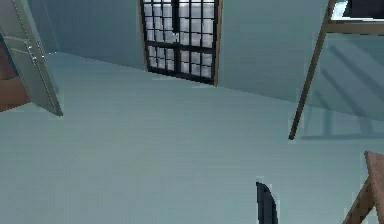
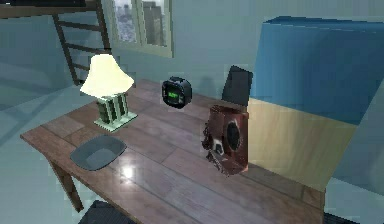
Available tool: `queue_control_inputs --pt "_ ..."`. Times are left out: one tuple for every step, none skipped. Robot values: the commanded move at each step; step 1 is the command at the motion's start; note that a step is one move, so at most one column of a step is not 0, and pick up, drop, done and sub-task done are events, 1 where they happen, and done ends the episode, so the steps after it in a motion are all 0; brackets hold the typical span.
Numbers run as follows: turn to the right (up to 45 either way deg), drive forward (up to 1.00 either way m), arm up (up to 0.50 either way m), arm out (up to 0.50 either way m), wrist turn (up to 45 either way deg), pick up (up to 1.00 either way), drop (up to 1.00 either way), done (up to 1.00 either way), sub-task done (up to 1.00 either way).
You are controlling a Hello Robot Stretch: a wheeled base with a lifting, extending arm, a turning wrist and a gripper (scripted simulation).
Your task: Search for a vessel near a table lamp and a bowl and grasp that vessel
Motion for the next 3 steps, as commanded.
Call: queue_control_inputs --pt "0.0 0.00 0.38 0.00 0.0 0.00 0.00 0.00 0.00" --pt "0.0 0.00 0.00 0.26 0.0 0.00 0.00 0.00 0.00" --pt "0.0 0.00 0.00 0.00 45.0 0.00 0.00 0.00 0.00"
